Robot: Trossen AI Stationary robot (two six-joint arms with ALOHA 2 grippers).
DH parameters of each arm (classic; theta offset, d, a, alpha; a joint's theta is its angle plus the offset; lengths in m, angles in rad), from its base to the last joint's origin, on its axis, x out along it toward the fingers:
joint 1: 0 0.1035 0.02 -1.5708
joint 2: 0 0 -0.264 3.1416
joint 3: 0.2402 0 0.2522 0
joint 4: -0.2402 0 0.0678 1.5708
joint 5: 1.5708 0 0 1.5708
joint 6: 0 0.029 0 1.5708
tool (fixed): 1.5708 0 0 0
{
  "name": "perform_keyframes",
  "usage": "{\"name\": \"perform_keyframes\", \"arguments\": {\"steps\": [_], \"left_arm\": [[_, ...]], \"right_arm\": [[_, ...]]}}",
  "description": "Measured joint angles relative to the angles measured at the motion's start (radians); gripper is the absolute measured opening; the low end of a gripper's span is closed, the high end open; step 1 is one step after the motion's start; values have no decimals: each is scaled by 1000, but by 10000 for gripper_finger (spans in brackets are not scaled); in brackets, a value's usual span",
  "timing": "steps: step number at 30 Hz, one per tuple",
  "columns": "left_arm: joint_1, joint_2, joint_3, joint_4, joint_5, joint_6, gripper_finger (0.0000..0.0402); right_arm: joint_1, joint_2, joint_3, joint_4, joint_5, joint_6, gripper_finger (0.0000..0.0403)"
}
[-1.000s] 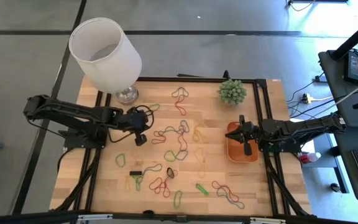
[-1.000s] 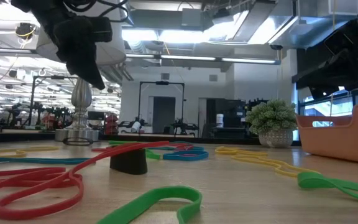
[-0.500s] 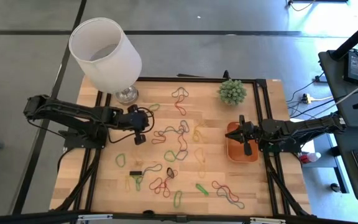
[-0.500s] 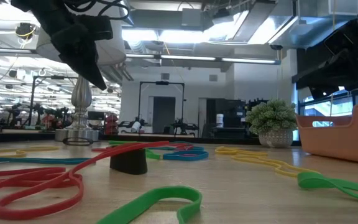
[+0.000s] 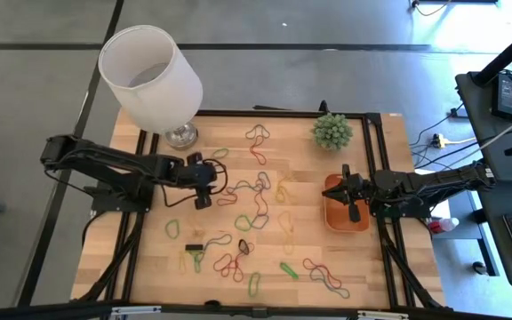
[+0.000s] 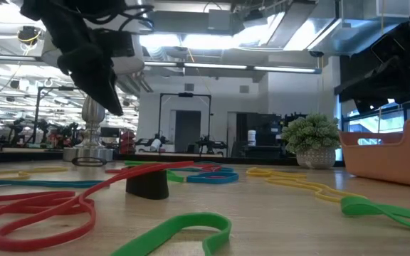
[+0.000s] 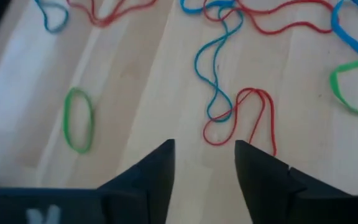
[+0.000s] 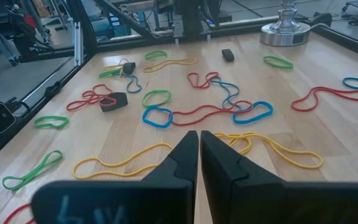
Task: Pick and place rubber bands into bin
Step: Put the red rubber band into the orange bin
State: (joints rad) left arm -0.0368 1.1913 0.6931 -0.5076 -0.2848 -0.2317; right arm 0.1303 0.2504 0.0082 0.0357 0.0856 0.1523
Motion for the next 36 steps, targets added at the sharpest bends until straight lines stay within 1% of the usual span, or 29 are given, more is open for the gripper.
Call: {"name": "perform_keyframes", "arguments": {"steps": [2, 4, 7, 10, 15, 22, 28, 32, 34, 36], "left_arm": [[-1, 24, 0, 1, 20, -7, 172], [-1, 56, 0, 5, 54, 54, 173], [-1, 123, 0, 52, 111, 162, 168], [-3, 198, 0, 106, 128, 200, 159], [8, 281, 0, 179, 122, 195, 151], [50, 324, 0, 200, 95, 176, 149], [97, 378, 0, 254, 110, 146, 141], [108, 417, 6, 273, 166, 129, 118], [97, 428, 10, 261, 171, 129, 91], [83, 429, 26, 230, 163, 114, 54]], "right_arm": [[0, 0, 0, 0, 0, 0, 23], [0, 0, 0, 0, 0, 0, 23], [0, 0, 0, 0, 0, 0, 23], [0, 0, 0, 0, 0, 0, 23], [0, 0, 0, 0, 0, 0, 23], [0, 0, 0, 0, 0, 0, 23], [0, 0, 0, 0, 0, 0, 23], [0, 0, 0, 0, 0, 0, 23], [0, 0, 0, 0, 0, 0, 23], [0, 0, 0, 0, 0, 0, 23]]}}
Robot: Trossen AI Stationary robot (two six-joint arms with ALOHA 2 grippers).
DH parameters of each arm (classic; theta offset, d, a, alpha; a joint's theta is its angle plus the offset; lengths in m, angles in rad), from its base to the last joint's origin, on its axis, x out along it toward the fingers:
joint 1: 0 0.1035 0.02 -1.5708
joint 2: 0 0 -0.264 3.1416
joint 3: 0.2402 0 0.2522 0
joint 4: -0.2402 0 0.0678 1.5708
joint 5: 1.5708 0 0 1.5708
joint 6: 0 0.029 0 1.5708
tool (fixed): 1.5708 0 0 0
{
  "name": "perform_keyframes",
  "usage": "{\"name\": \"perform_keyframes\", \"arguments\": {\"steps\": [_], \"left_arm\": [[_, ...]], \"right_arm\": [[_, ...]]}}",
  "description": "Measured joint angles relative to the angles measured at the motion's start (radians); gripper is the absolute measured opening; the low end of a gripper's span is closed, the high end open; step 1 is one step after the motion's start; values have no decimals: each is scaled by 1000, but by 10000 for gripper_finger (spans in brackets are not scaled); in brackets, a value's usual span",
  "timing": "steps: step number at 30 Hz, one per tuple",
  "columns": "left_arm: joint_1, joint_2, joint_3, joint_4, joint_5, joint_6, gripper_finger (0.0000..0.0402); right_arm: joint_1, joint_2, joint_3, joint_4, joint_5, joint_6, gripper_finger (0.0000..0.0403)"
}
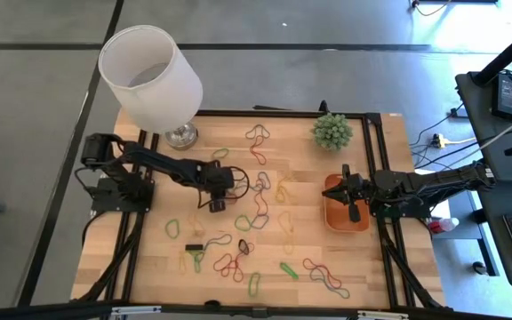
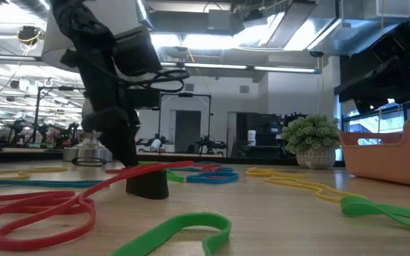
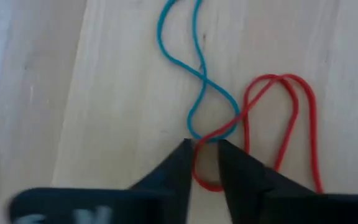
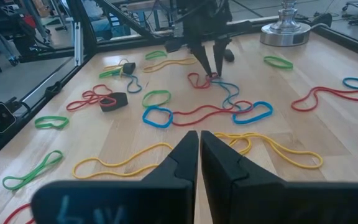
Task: Pick and place rubber bands into bin
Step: Put the red rubber band into the orange bin
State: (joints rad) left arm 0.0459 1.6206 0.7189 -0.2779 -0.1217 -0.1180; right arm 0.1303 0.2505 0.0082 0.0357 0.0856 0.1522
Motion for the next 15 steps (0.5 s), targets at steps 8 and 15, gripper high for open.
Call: {"name": "perform_keyframes", "arguments": {"steps": [8, 15], "left_arm": [[-46, -72, 163, -234, -11, -64, 2], [-80, -104, 374, -501, -34, -80, 2]], "right_arm": [[0, 0, 0, 0, 0, 0, 23], [0, 0, 0, 0, 0, 0, 23]]}}
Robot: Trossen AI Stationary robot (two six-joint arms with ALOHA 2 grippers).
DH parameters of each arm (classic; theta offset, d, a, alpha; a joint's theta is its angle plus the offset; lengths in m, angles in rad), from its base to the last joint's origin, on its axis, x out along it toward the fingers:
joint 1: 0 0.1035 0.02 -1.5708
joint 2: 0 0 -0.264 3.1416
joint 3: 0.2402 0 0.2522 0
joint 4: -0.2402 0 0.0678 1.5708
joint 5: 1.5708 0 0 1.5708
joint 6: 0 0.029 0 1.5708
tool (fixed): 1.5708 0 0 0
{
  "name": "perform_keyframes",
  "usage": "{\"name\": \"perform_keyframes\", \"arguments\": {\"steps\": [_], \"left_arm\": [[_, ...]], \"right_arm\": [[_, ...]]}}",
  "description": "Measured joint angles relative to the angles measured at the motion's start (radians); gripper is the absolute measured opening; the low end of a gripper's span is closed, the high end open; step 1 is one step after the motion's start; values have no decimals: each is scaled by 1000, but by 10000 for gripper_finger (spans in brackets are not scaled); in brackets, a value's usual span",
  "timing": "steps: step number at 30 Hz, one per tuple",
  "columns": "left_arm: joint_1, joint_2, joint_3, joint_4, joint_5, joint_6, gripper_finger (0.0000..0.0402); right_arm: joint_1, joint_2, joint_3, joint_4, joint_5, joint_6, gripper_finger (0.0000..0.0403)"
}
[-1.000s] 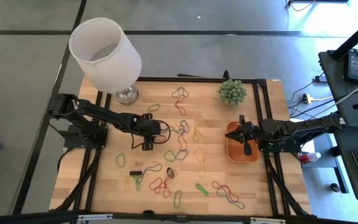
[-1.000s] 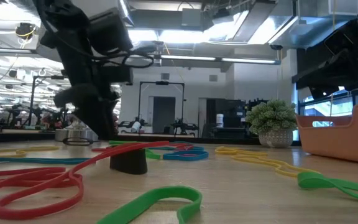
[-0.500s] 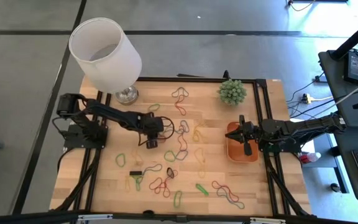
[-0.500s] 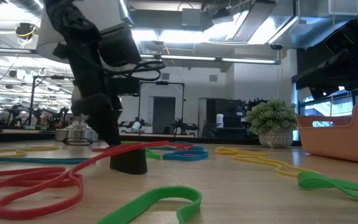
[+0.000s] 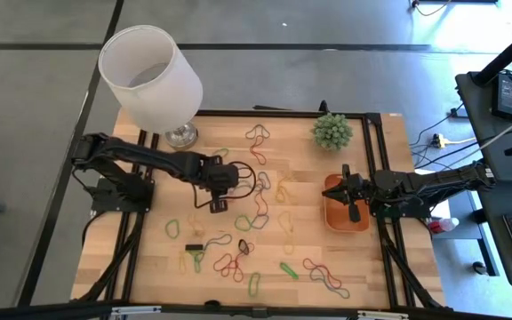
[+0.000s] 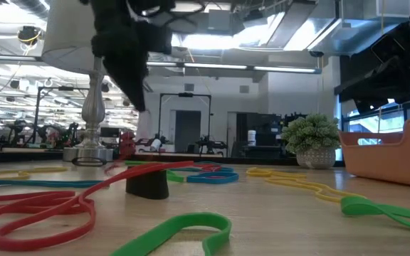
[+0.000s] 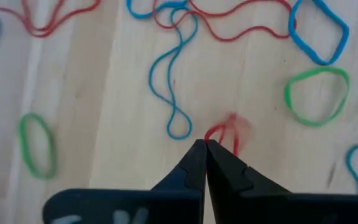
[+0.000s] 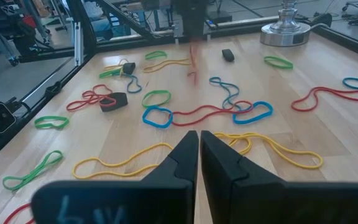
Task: Pick and place rubber bands into bin
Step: Put the red rubber band into the orange bin
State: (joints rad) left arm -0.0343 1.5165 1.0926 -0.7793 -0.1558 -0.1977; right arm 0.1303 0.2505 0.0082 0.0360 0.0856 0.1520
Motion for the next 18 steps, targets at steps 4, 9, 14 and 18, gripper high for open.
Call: {"name": "perform_keyframes", "arguments": {"steps": [4, 9, 14, 18], "left_arm": [[-20, 1, 109, -110, -4, -43, 2], [-43, 2, 210, -183, -6, -98, 2], [-62, 2, 290, -234, -31, -168, 2], [-76, 2, 331, -246, -29, -224, 2]], "right_arm": [[0, 0, 0, 0, 0, 0, 23], [0, 0, 0, 0, 0, 0, 23], [0, 0, 0, 0, 0, 0, 23], [0, 0, 0, 1, 0, -2, 23]]}}
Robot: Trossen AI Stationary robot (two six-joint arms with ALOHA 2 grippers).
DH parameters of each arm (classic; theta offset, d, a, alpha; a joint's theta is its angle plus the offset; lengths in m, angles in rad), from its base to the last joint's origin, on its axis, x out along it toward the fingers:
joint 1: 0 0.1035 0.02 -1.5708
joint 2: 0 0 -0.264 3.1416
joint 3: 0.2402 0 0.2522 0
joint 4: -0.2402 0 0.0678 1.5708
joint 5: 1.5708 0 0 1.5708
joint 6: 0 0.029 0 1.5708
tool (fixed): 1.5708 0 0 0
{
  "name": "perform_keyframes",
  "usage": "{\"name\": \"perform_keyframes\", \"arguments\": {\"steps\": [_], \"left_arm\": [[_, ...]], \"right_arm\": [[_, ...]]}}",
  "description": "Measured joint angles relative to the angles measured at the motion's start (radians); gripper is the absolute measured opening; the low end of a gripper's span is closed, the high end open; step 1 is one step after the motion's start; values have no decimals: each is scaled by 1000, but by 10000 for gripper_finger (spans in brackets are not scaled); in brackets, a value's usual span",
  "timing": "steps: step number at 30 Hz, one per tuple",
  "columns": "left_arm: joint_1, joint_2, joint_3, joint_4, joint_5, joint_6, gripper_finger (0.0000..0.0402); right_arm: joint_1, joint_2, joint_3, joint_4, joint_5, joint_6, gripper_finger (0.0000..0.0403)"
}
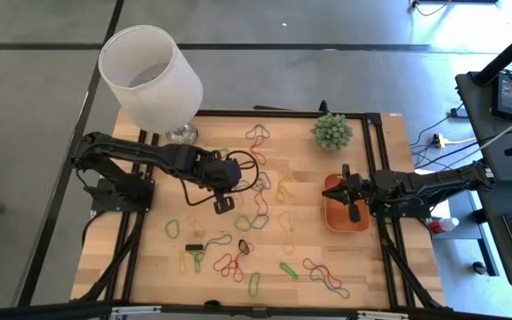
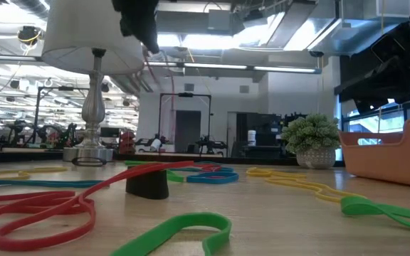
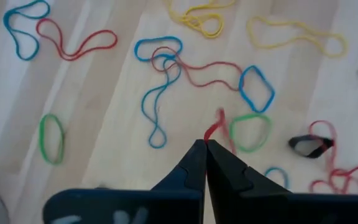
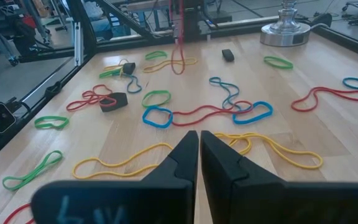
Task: Pick and place rubber bands into bin
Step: Put the red rubber band into the orange bin
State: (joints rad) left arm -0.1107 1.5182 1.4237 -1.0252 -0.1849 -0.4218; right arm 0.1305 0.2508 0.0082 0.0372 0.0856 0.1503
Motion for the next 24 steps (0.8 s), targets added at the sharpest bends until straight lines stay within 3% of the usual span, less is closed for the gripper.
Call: {"name": "perform_keyframes", "arguments": {"steps": [8, 12, 15, 19, 24], "left_arm": [[-13, 0, 36, 3, -23, -2, 2], [-11, 0, 36, 3, -24, 74, 2], [-2, 0, 36, 4, -31, 150, 2], [32, 0, 36, 9, -38, 252, 2], [88, 0, 36, 35, -26, 361, 2]], "right_arm": [[-1, 0, 0, 6, 0, 54, 23], [4, 3, 3, 103, 1, 81, 13], [22, 32, 77, 143, 51, 49, 5], [38, 161, 235, 69, 147, -21, 3], [38, 436, 458, 41, 210, -25, 3]]}}
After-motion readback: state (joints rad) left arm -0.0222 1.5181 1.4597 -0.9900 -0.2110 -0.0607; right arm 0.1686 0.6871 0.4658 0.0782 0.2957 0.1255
